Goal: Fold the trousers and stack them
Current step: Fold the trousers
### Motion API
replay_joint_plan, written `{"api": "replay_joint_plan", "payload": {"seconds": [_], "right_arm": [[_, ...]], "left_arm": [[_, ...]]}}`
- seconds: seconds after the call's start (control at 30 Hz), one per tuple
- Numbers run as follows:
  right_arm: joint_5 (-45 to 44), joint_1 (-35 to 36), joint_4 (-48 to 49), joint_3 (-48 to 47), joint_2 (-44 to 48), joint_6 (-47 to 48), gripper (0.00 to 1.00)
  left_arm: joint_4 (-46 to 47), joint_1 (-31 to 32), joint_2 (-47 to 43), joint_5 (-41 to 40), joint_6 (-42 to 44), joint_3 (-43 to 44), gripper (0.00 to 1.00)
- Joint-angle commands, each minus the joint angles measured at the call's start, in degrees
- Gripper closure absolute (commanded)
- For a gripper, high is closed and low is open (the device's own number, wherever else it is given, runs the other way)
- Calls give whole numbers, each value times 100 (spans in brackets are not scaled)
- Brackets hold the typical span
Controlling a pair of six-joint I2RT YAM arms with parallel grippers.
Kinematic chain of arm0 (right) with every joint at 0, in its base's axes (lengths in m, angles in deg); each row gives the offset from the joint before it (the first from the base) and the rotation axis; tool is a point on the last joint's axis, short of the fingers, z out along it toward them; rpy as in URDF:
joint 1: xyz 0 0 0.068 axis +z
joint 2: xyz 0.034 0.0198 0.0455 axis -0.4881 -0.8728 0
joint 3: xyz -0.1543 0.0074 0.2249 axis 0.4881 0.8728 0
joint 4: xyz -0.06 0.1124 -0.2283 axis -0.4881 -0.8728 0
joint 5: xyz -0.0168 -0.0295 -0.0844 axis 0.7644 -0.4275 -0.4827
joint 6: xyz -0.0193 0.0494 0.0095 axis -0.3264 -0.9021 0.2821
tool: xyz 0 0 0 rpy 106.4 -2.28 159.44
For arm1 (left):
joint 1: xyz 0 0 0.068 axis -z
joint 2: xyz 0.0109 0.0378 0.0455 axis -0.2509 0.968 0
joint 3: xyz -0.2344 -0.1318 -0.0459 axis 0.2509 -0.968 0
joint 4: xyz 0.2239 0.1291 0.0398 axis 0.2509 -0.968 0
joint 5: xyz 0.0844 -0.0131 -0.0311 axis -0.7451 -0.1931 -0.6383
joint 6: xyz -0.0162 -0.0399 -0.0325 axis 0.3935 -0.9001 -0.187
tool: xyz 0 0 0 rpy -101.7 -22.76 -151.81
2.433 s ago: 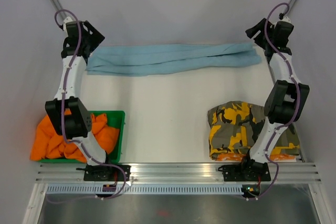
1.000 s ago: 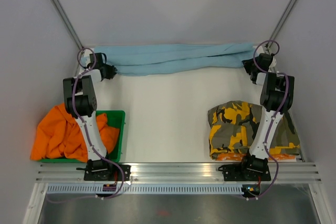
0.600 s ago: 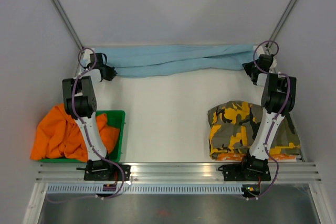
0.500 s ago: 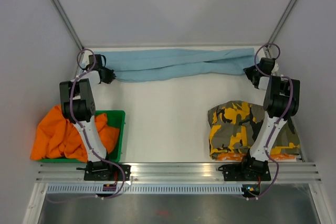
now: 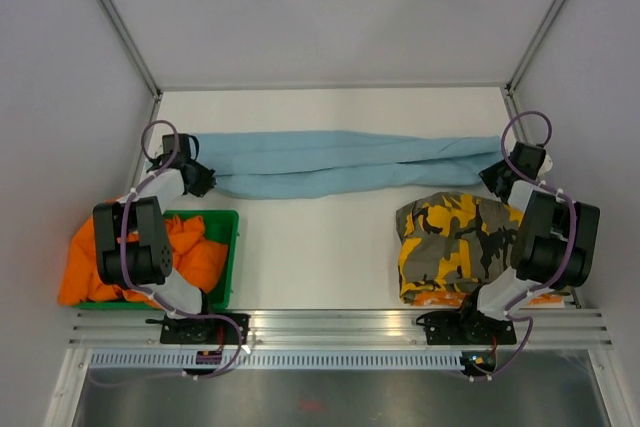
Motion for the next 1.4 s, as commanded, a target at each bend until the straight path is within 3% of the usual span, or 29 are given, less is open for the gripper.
{"api": "replay_joint_plan", "payload": {"seconds": [0.0, 0.07, 0.13, 0.17, 0.2, 0.23, 0.27, 0.4, 0.6, 0.8, 1.1, 1.37], "right_arm": [[-135, -27, -591, -167, 342, 610, 86], [6, -27, -890, -369, 386, 864, 73], [112, -27, -1356, -764, 465, 1032, 61], [121, -27, -1505, -887, 500, 1181, 59], [121, -27, -1811, -1176, 553, 1269, 55], [121, -27, -1962, -1318, 649, 1340, 54], [173, -27, -2234, -1467, 685, 1532, 53], [305, -27, -2702, -2312, 808, 1727, 52], [798, -18, -2281, -2260, 703, 1227, 50], [833, -18, -1911, -2031, 344, 875, 31], [850, -18, -1156, -1715, -385, 453, 30], [780, 113, -479, -2470, -1440, -30, 32]], "left_arm": [[-171, -12, -356, -206, 414, -13, 98], [-303, -12, -426, -268, 458, 92, 96], [-592, -12, -541, -320, 537, 285, 86], [-733, -12, -567, -338, 555, 382, 72], [-874, -12, -628, -329, 607, 479, 39], [-1136, -21, -655, -303, 669, 680, 23], [-1243, -12, -699, -268, 800, 778, 13], [-1525, -12, -988, -373, 942, 1094, 9], [-1587, -21, -1270, -584, 1012, 1235, 8], [-1403, -222, -1016, -287, 898, 1227, 8], [-1315, -583, -814, -127, 872, 1183, 8], [-1244, -820, -638, -171, 916, 1174, 8]]}}
